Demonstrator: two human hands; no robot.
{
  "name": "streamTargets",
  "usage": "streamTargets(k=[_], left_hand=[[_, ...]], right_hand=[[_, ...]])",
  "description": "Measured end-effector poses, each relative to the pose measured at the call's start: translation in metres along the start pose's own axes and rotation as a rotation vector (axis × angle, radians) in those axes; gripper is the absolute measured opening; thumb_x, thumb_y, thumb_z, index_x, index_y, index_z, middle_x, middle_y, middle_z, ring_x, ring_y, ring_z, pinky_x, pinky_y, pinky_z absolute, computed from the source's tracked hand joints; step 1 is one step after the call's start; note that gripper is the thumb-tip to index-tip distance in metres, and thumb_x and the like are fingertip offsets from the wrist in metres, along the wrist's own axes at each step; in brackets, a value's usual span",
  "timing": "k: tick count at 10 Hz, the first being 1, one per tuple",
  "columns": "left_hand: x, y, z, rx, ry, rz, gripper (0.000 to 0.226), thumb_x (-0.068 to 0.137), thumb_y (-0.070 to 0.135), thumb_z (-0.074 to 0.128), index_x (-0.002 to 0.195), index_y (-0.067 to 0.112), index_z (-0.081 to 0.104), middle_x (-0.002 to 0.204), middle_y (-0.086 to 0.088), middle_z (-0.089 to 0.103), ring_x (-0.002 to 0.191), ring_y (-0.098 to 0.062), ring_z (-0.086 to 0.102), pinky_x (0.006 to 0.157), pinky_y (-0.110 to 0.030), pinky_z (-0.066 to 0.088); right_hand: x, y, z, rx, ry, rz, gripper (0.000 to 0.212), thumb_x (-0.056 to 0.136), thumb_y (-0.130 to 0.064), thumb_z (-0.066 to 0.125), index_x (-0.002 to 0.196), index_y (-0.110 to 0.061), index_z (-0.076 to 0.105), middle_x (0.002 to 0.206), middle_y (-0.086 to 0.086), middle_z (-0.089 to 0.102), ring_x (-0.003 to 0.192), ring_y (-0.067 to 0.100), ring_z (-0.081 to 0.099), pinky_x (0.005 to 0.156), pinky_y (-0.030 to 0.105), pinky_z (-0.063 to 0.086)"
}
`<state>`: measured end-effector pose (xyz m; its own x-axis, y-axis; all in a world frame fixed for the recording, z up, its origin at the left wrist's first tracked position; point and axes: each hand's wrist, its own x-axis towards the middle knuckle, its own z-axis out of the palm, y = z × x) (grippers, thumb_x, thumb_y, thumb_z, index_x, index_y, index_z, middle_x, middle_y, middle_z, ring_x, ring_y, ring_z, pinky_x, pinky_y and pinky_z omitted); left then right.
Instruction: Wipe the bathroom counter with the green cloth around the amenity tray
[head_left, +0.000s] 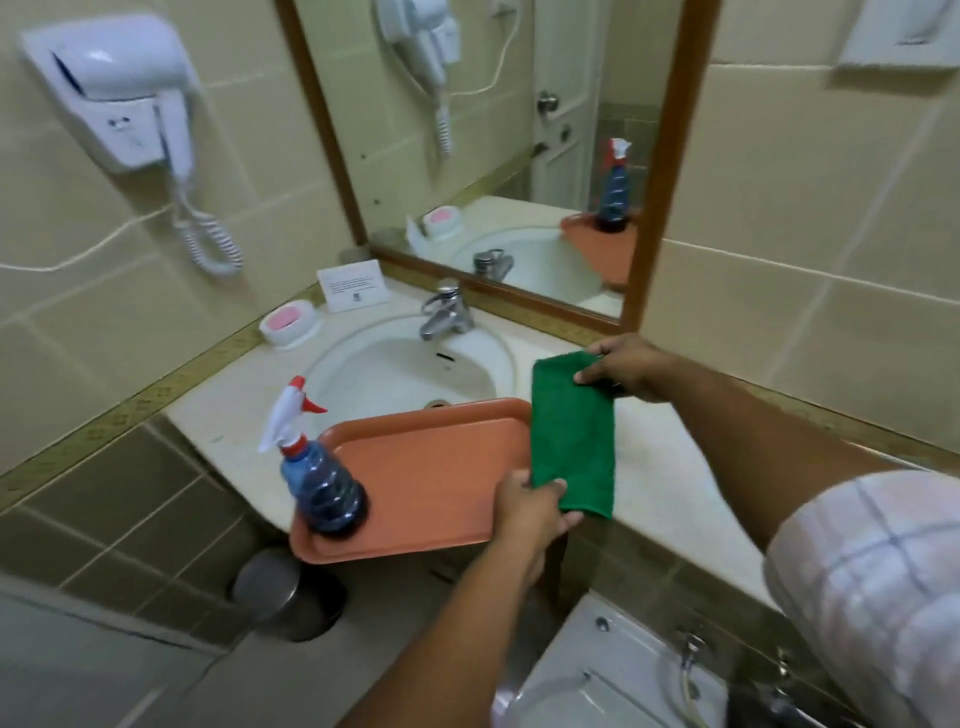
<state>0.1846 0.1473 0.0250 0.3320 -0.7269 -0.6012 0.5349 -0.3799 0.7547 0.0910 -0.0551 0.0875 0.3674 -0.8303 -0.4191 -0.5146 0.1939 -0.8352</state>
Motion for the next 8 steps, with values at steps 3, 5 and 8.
streamTargets(k=[3,5,8], left_hand=[[0.037,0.009,-0.082,0.026,0.187,-0.12,0.018,0.089,-0.006,0.058,0.103,0.006,0.06,0.112,-0.015,0.067,0.093,-0.03,0.07,0.052,-0.027,0.059],[0.048,0.014,-0.085,0.178,0.253,-0.18,0.027,0.086,-0.01,0.061,0.109,-0.001,0.051,0.121,-0.019,0.058,0.097,-0.036,0.066,0.047,-0.029,0.059],[0.047,0.048,-0.096,1.38,0.2,-0.073,0.033,0.066,0.041,0.07,0.09,0.02,0.061,0.091,0.0,0.066,0.082,-0.018,0.066,0.075,-0.034,0.059]], right_hand=[[0.052,0.004,0.128,-0.201,0.01,0.008,0.026,0.065,-0.008,0.09,0.077,-0.014,0.067,0.09,0.008,0.067,0.089,0.023,0.064,0.079,0.03,0.054],[0.06,0.016,0.151,-0.373,0.035,-0.013,0.031,0.065,-0.016,0.091,0.086,-0.009,0.07,0.092,0.009,0.069,0.087,0.022,0.064,0.067,0.026,0.05],[0.033,0.021,0.133,-0.482,0.116,-0.088,0.033,0.075,-0.015,0.078,0.106,-0.014,0.066,0.107,0.01,0.067,0.09,0.025,0.066,0.078,0.033,0.057]])
